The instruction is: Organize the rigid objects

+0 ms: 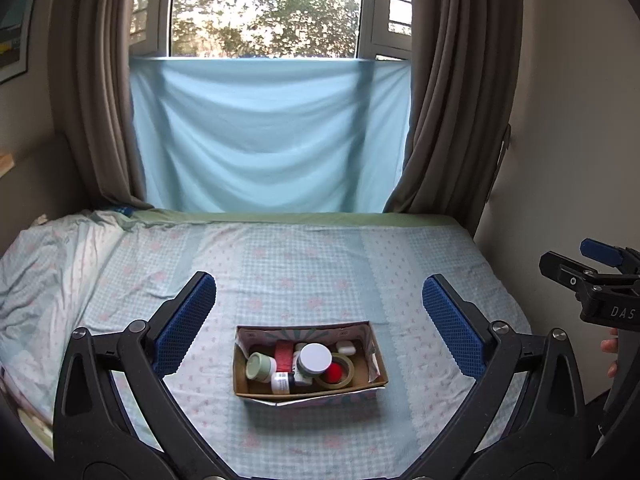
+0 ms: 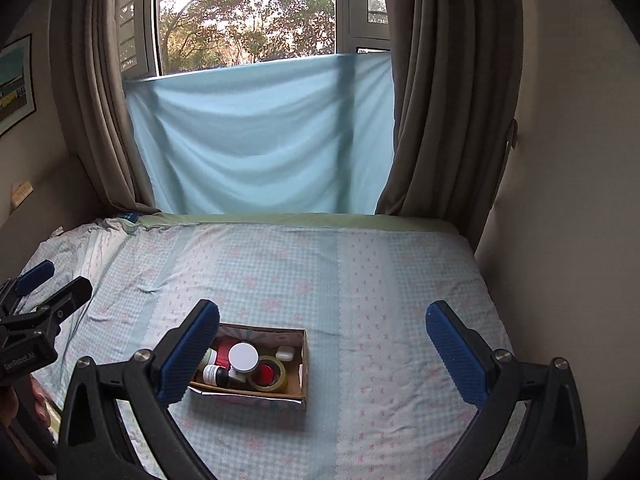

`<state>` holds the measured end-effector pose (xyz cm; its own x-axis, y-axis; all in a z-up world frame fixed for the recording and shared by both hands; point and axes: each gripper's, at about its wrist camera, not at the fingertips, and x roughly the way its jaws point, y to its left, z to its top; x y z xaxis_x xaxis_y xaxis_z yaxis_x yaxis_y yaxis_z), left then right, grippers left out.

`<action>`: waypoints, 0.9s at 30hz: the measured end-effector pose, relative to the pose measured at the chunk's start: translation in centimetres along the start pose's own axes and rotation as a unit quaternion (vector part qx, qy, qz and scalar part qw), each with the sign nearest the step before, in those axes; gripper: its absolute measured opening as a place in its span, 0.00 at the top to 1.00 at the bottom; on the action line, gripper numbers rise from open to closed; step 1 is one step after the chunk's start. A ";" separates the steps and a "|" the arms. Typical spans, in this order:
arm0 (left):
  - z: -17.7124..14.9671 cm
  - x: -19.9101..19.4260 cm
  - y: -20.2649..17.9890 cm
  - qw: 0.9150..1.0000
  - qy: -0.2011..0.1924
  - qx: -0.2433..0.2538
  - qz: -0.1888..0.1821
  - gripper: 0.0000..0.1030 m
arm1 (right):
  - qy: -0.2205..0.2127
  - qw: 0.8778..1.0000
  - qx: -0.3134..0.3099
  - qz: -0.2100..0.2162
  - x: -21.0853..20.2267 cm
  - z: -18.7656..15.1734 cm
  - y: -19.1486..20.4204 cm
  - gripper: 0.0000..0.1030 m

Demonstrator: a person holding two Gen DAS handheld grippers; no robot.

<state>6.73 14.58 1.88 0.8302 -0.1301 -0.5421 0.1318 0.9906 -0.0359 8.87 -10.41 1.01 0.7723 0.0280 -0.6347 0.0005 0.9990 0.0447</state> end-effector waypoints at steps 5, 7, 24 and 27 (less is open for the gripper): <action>-0.6 -1.7 -1.7 1.000 -0.013 0.009 0.004 0.00 | -0.016 1.000 0.000 0.002 -1.2 -0.9 -0.3 0.00; -0.7 -2.3 -2.2 1.000 -0.019 0.010 0.008 0.00 | -0.019 1.000 -0.001 0.004 -1.5 -1.0 -0.5 0.00; -1.3 -3.8 -3.8 0.999 -0.025 0.012 0.019 0.00 | -0.035 0.999 -0.002 -0.010 -3.0 -1.8 -1.1 0.00; -1.3 -3.9 -3.7 0.999 -0.025 0.011 0.020 0.00 | -0.035 0.999 -0.002 -0.010 -3.0 -1.8 -1.1 0.00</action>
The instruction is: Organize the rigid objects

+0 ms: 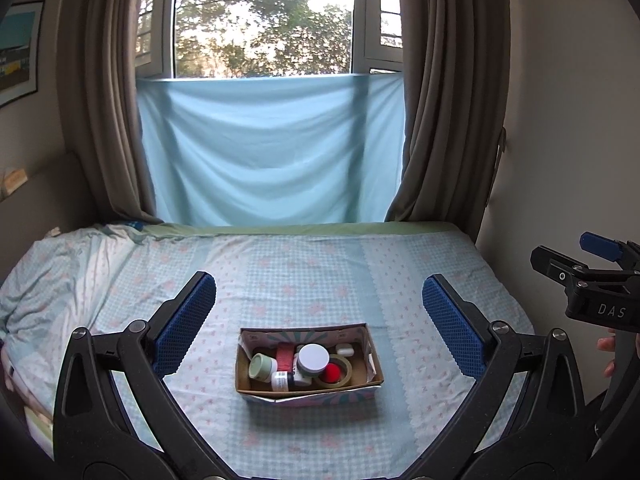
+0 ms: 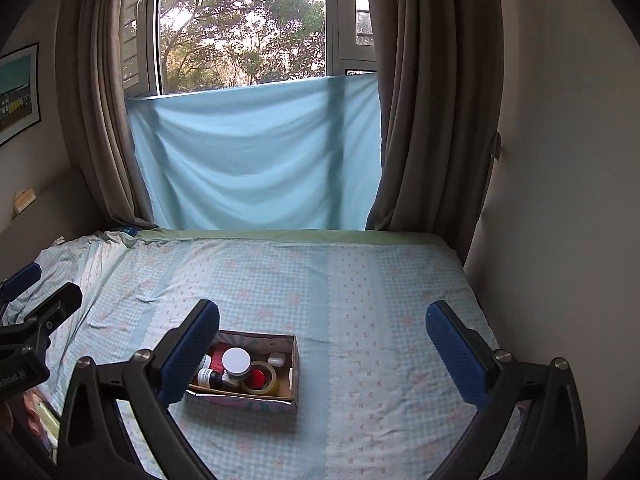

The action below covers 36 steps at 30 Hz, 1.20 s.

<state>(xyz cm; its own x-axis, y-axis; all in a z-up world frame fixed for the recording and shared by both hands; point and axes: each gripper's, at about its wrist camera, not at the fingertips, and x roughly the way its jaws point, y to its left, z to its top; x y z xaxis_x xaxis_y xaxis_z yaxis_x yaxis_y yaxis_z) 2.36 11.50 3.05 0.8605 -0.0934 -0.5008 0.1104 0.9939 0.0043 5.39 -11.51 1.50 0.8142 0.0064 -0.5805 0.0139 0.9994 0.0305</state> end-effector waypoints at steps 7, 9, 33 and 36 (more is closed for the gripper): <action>-0.2 0.0 0.1 1.000 -0.001 0.004 0.006 0.00 | 0.002 1.000 0.002 -0.001 -0.1 -0.1 0.0 0.00; -0.2 0.0 0.1 1.000 -0.002 0.005 0.009 0.00 | 0.002 1.000 0.003 -0.002 -0.1 -0.1 0.1 0.00; -0.7 -0.1 -0.1 1.000 -0.015 0.026 0.007 0.00 | -0.002 1.000 0.013 -0.017 -0.4 -0.3 0.6 0.00; -0.8 -0.1 -0.3 0.999 -0.018 0.028 0.008 0.00 | 0.000 1.000 0.014 -0.018 -0.3 -0.3 0.6 0.00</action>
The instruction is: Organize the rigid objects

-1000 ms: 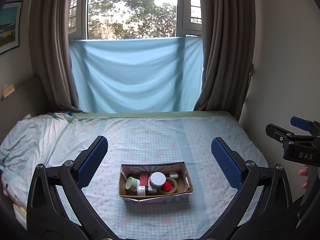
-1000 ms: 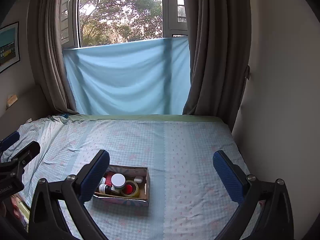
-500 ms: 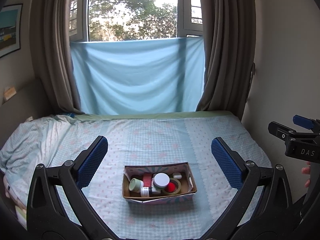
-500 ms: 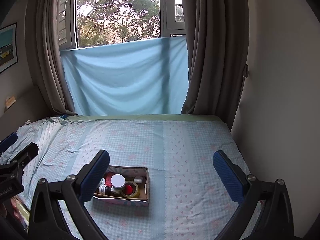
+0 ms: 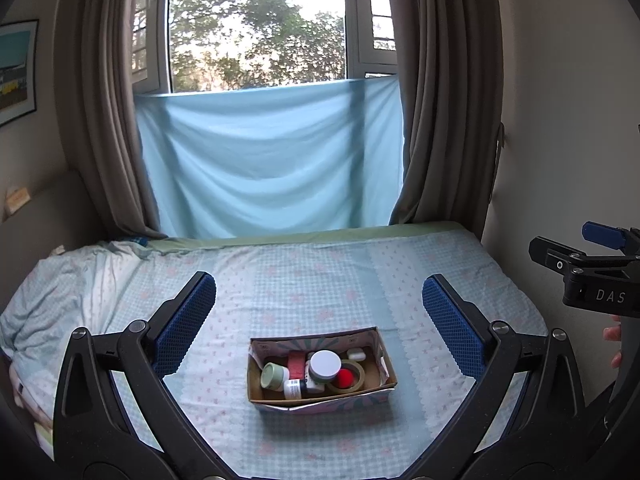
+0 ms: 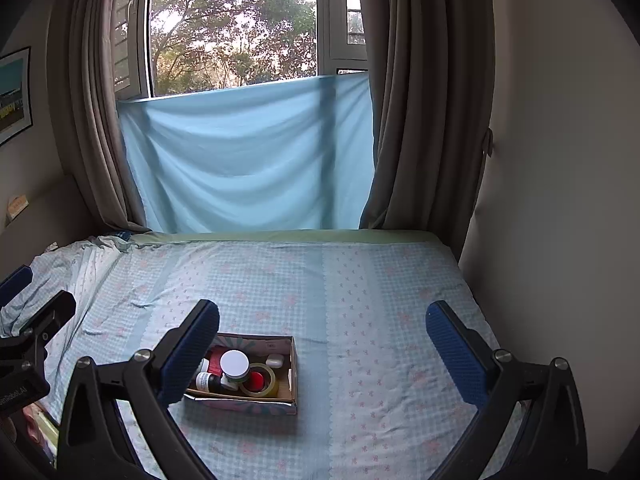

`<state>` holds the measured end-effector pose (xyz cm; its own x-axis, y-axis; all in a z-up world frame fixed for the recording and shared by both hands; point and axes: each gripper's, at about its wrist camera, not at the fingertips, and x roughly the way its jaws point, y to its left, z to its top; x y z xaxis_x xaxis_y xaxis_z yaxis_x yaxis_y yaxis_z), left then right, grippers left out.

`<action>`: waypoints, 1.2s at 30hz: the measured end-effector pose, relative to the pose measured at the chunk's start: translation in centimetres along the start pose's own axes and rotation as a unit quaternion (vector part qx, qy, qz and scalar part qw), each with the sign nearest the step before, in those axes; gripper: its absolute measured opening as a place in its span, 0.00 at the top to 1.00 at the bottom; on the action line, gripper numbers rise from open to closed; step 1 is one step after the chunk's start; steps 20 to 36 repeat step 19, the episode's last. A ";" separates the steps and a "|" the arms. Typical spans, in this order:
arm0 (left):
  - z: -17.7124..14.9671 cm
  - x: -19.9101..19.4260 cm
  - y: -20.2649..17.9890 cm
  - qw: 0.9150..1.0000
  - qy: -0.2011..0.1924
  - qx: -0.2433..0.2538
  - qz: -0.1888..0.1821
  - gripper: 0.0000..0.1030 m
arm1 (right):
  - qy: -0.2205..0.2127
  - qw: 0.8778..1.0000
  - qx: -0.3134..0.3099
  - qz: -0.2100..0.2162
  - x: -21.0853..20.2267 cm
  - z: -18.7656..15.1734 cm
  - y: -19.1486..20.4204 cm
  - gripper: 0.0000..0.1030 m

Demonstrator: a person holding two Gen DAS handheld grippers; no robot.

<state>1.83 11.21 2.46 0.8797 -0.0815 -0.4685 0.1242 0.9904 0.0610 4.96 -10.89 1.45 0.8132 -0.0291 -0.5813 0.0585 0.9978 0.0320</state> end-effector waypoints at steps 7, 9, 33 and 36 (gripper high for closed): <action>-0.2 0.2 0.1 1.000 -0.004 -0.008 0.008 0.00 | -0.001 1.000 0.001 -0.006 0.1 0.1 -0.1 0.00; -0.3 0.1 0.3 1.000 -0.010 -0.015 0.005 0.00 | -0.001 1.000 0.001 -0.007 0.2 0.2 -0.1 0.00; -0.4 2.9 1.1 1.000 0.008 -0.003 0.013 0.00 | 0.018 1.000 0.007 -0.015 2.7 0.1 0.5 0.00; -0.4 2.9 1.1 1.000 0.008 -0.003 0.013 0.00 | 0.018 1.000 0.007 -0.015 2.7 0.1 0.5 0.00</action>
